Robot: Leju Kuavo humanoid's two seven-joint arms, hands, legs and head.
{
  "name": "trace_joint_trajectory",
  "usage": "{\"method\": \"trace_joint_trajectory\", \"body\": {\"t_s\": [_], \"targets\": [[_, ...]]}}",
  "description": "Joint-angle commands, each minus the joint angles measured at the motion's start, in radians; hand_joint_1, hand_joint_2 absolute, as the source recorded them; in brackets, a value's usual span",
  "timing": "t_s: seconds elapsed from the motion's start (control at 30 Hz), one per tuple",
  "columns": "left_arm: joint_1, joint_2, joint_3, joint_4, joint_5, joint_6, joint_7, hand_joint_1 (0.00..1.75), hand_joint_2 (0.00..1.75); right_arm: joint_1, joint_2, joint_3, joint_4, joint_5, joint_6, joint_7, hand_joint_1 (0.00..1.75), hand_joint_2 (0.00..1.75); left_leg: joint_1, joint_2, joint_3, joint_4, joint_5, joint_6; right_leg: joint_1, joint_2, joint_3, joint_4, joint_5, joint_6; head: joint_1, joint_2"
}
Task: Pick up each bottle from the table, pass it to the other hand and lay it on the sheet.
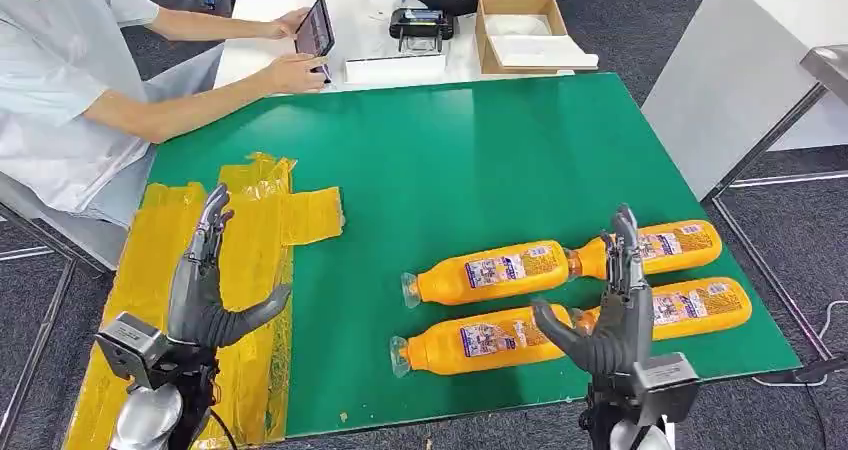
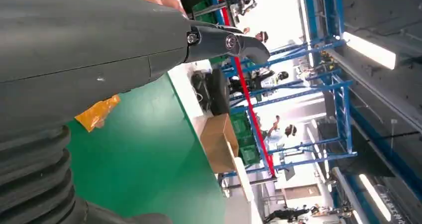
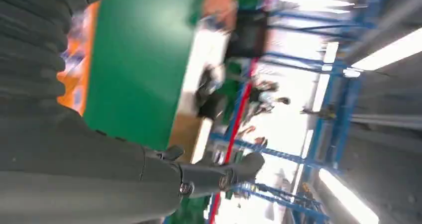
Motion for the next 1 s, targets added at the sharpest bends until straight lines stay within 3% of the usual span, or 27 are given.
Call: {"method": "trace_joint_trajectory", "body": {"t_s": [0.03, 0.23, 0.27, 0.4, 0.43, 0.47, 0.5, 0.73, 1.0], "targets": [[-0.080, -0.004, 0.010, 0.086, 0.028, -0.037, 0.026, 0.00, 1.75, -0.124, -0.099, -0.026, 0.130, 0.305, -0.070, 0.147, 0.00, 1.75, 0.003, 0.001, 0.004, 0.001, -0.001, -0.003, 0.003, 0.000, 0.005, -0.002, 0.001, -0.003, 0.001, 0.000], [-0.074, -0.005, 0.009, 0.080, 0.028, -0.037, 0.026, 0.00, 1.75, -0.116, -0.094, -0.021, 0.121, 0.309, -0.070, 0.148, 0.00, 1.75, 0.002, 0.000, 0.004, 0.000, 0.000, -0.002, 0.002, -0.001, 0.005, -0.001, 0.000, -0.002, 0.001, 0.000], [-0.071, -0.010, 0.022, 0.076, 0.049, -0.065, 0.058, 0.00, 1.75, -0.184, -0.165, 0.010, 0.167, 0.626, -0.080, 0.323, 0.00, 1.75, 0.002, 0.000, 0.004, 0.000, -0.001, -0.002, 0.002, 0.000, 0.005, -0.001, 0.000, -0.002, 0.000, 0.000], [-0.073, -0.020, 0.044, 0.081, 0.055, -0.092, 0.069, 0.00, 1.75, -0.282, -0.208, 0.020, 0.259, 0.697, 0.008, 0.333, 0.00, 1.75, 0.001, 0.004, 0.002, 0.000, 0.000, -0.001, 0.001, 0.003, 0.003, -0.001, 0.002, -0.001, 0.000, 0.000], [-0.074, -0.021, 0.045, 0.082, 0.056, -0.094, 0.069, 0.00, 1.75, -0.289, -0.211, 0.024, 0.269, 0.703, 0.013, 0.331, 0.00, 0.00, 0.002, 0.005, 0.004, 0.001, -0.001, -0.002, 0.002, 0.004, 0.004, -0.001, 0.002, -0.001, 0.001, 0.000], [-0.075, -0.023, 0.044, 0.085, 0.056, -0.097, 0.069, 0.00, 1.75, -0.304, -0.215, 0.034, 0.287, 0.717, 0.020, 0.330, 0.00, 0.00, 0.001, 0.003, 0.002, 0.000, 0.001, 0.000, 0.001, 0.002, 0.002, -0.001, 0.002, 0.000, 0.000, 0.000], [-0.075, -0.025, 0.045, 0.089, 0.056, -0.099, 0.070, 0.00, 1.75, -0.317, -0.211, 0.041, 0.305, 0.735, 0.017, 0.334, 0.00, 1.75, 0.001, 0.003, 0.003, 0.000, 0.000, -0.001, 0.002, 0.001, 0.004, -0.001, 0.002, -0.001, 0.000, 0.000], [-0.076, -0.047, 0.056, 0.103, 0.072, -0.088, 0.074, 0.00, 1.75, -0.393, -0.196, 0.073, 0.404, 0.812, -0.004, 0.382, 0.00, 1.75, 0.002, 0.003, 0.005, 0.000, -0.001, -0.003, 0.002, 0.002, 0.006, -0.002, 0.001, -0.002, 0.000, 0.000], [-0.080, -0.049, 0.052, 0.103, 0.067, -0.074, 0.071, 0.00, 1.75, -0.403, -0.205, 0.086, 0.420, 0.806, 0.019, 0.388, 0.00, 1.75, 0.001, 0.000, 0.001, 0.000, 0.000, 0.000, 0.001, 0.000, 0.002, -0.001, 0.001, 0.000, 0.000, 0.000]]}}
